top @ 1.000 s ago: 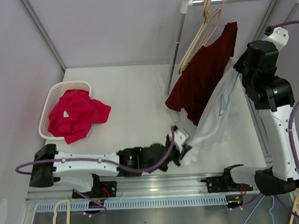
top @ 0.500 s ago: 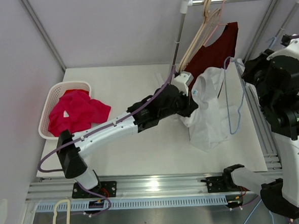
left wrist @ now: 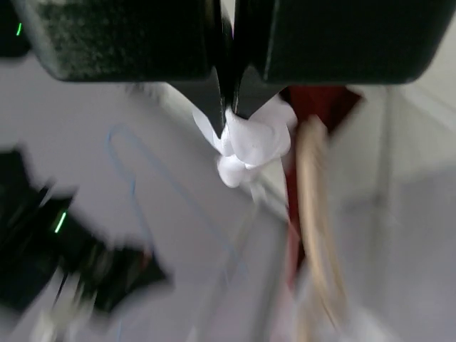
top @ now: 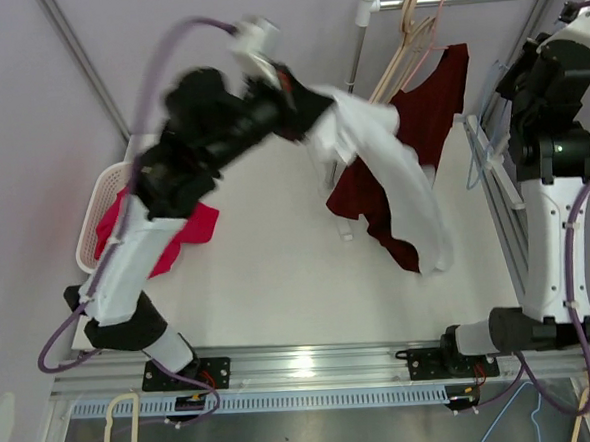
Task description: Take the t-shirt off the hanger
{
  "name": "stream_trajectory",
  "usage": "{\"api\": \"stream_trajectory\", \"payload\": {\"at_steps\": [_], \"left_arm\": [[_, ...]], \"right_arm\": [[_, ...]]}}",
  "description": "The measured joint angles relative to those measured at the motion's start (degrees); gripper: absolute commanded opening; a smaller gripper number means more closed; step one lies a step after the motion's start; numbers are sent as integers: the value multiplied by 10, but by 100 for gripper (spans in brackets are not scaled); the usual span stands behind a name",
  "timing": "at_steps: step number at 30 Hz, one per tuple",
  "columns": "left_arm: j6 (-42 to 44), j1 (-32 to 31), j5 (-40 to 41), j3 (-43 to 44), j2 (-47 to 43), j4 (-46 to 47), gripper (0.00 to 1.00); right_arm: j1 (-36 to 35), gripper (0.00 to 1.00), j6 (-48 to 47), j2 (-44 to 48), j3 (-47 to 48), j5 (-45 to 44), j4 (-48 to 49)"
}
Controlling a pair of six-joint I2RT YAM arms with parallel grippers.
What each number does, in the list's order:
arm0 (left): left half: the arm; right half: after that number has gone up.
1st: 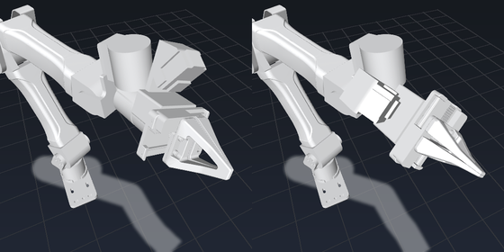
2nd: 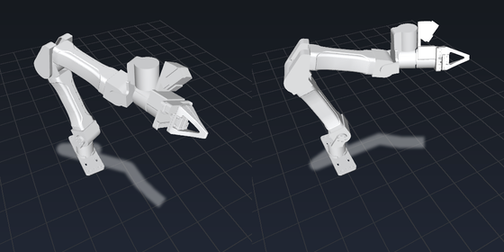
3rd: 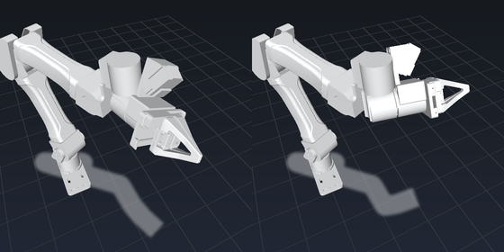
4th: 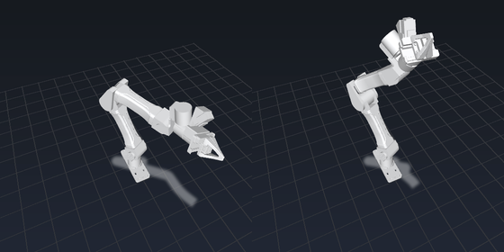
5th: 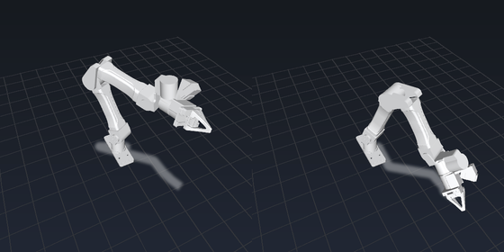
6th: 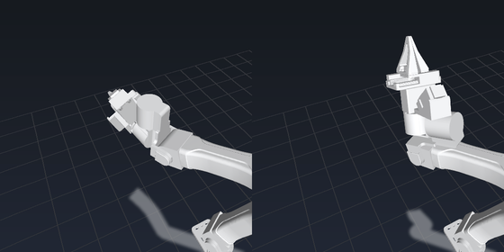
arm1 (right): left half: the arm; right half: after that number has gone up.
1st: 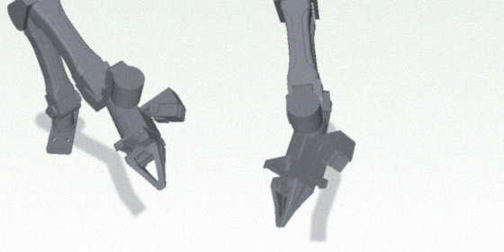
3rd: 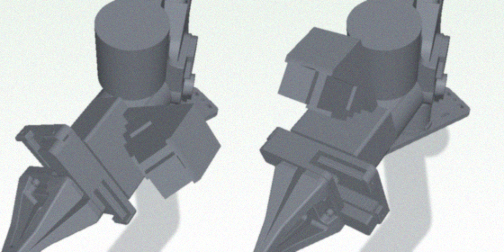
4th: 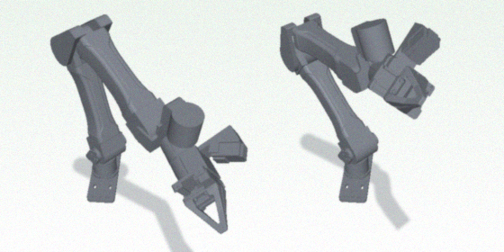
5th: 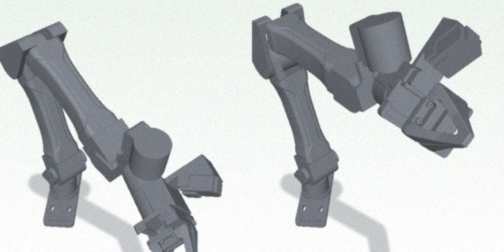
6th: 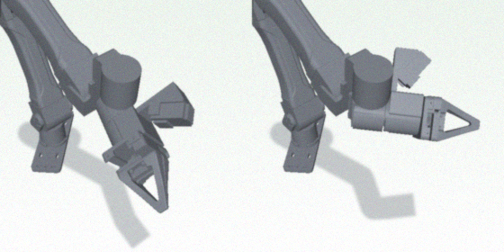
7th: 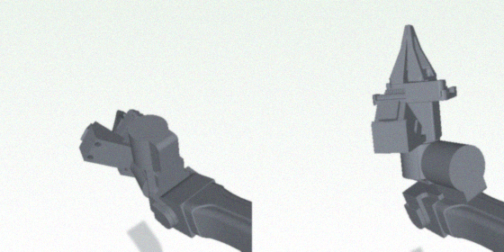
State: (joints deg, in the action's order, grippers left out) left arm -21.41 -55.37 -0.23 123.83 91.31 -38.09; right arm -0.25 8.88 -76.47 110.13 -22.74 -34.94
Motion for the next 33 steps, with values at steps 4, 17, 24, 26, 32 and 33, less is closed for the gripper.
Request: {"api": "stream_trajectory", "payload": {"at_steps": [4,17,24,26,32,33], "left_arm": [[-2,139,11,191,8,11,1],[21,455,54,-7,-131,218,1],[-8,642,24,2,-120,248,1],[-20,655,14,0,-110,256,1],[-43,659,2,-60,-87,271,1],[-47,659,0,-60,-77,264,1]], "right_arm": [[54,0,1,-75,69,76,3],[148,0,37,-174,131,287,98],[153,0,52,-269,186,345,109],[153,0,53,-282,189,352,113],[153,0,52,-291,192,362,130],[153,0,52,-291,192,364,131]]}}
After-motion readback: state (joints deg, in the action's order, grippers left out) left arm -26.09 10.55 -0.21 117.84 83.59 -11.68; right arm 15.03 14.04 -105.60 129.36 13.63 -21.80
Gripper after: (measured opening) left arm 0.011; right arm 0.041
